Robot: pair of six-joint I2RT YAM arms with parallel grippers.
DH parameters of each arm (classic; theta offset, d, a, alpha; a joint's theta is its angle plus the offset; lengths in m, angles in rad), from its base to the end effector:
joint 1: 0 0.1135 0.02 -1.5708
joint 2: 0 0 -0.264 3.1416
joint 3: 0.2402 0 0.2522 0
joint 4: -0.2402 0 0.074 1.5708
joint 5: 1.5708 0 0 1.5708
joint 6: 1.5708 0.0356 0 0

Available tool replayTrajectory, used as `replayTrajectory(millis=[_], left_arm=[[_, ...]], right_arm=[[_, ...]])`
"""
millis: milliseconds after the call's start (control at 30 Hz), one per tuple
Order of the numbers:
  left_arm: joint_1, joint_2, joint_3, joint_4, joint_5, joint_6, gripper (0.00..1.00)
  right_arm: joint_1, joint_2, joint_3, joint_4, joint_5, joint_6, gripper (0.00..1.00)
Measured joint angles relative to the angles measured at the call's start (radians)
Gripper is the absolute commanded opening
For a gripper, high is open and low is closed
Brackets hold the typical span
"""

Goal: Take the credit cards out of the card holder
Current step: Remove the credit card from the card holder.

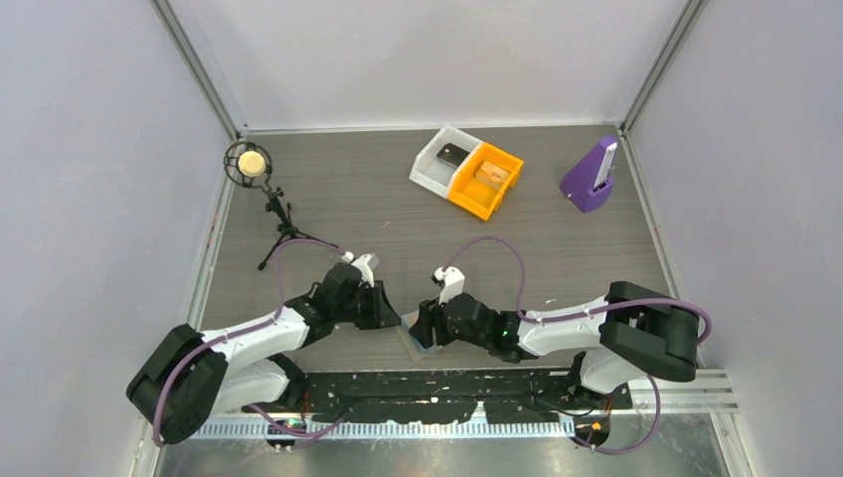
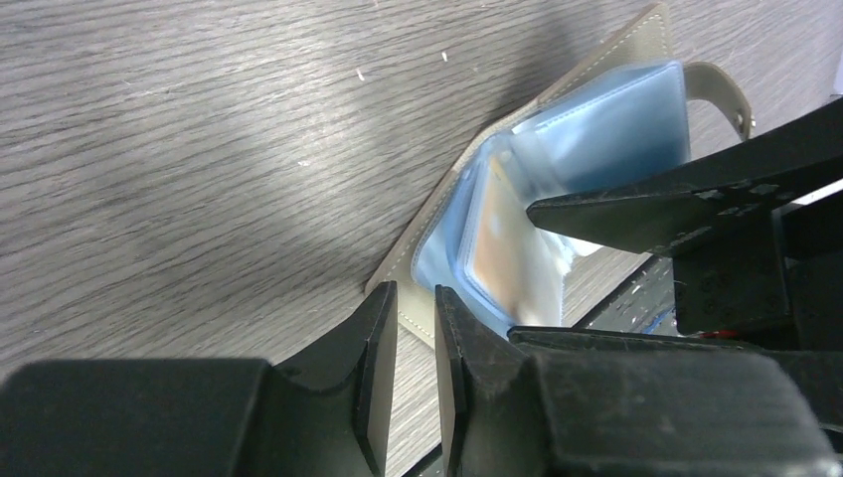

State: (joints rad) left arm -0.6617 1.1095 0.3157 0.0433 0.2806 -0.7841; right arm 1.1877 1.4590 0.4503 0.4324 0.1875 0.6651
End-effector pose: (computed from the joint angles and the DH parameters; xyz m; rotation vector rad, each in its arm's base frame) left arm 0.1487 -0.1283 0.1435 0.0003 2.5279 -0.9930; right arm 0.1046 0.2417 0.1412 -0.4735 2.2184 0.8550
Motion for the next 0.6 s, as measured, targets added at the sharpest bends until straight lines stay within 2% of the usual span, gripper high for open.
replayTrajectory(millis=[67,167,400,600], left_arm=[[0.0,0.018,0.0,0.005,-0.001,0.0,0.22],[0.0,0.038,0.0,0.008,-0.004,0.0,0.22],[-0.002,0.04,0.0,0.011,-0.009,0.0,0.23],[-0.004,0.01,0.0,0.008,-0.023,-0.003,0.25]], right_arm=[[-0.001,0.0,-0.004,0.007,-0.002,0.003,0.64],[-0.007,0.0,-0.008,0.009,-0.003,0.006,0.58],[-0.016,0.0,-0.015,0.012,-0.002,0.019,0.53],[-0.019,0.0,-0.02,0.017,-0.003,0.024,0.53]])
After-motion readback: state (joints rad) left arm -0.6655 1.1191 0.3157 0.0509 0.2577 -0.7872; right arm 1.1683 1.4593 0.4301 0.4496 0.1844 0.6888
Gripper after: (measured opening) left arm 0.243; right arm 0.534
